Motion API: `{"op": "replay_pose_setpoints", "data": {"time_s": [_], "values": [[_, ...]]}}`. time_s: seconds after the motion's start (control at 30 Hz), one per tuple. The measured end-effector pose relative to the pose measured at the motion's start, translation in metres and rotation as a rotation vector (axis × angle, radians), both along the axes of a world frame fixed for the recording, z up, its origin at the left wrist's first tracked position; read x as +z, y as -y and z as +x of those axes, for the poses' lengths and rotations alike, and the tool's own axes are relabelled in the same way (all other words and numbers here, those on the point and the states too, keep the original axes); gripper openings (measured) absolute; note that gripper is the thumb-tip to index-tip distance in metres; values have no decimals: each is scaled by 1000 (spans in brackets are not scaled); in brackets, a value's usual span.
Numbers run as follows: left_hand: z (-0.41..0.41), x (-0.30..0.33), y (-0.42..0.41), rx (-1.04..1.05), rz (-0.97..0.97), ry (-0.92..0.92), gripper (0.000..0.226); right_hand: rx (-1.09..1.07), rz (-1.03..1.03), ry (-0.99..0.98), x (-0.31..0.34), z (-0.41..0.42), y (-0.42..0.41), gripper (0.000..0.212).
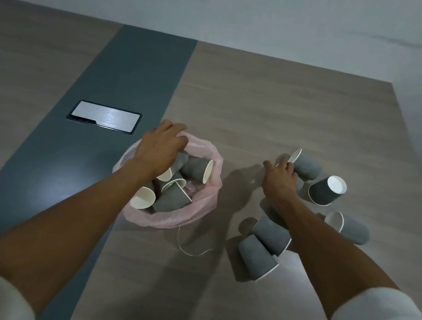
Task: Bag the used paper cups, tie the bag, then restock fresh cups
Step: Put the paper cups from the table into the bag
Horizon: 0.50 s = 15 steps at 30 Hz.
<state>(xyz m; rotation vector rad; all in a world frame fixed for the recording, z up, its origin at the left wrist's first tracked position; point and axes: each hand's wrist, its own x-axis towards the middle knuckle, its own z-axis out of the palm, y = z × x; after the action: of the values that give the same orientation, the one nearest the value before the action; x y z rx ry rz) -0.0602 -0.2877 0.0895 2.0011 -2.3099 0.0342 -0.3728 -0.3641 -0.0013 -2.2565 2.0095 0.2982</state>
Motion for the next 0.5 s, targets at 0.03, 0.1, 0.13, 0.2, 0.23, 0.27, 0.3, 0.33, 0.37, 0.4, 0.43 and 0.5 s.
{"op": "replay_pose_setpoints", "data": {"time_s": [0.03,0.1,0.13,0.2,0.23,0.27,0.3,0.33,0.37,0.4,0.43,0.5], "values": [[0,-1,3,10,3,2,18,-3,13,-44,-3,-3,4,40],[3,-4,6,22,0,20,28,24,-12,-129,-5,-6,5,37],[5,-4,8,28,1,24,34,63,-48,-164,-6,-6,5,36],[8,-2,11,47,9,22,42,143,-89,-186,1,-1,6,34],[9,0,11,64,16,12,46,167,-115,-140,7,6,7,35],[9,2,12,80,26,-1,49,168,-140,-37,15,15,10,39],[9,6,12,94,37,-6,51,145,-160,109,26,25,12,41],[9,9,13,106,53,-6,53,104,-166,319,37,37,12,39],[9,13,14,120,69,-13,53,54,-152,561,48,48,9,31],[9,16,14,131,86,-25,55,0,-83,807,56,60,4,21],[9,20,15,136,94,-31,56,-45,24,1025,61,72,-3,16],[10,24,15,141,86,-38,60,-110,222,1330,62,93,-20,11]]}}
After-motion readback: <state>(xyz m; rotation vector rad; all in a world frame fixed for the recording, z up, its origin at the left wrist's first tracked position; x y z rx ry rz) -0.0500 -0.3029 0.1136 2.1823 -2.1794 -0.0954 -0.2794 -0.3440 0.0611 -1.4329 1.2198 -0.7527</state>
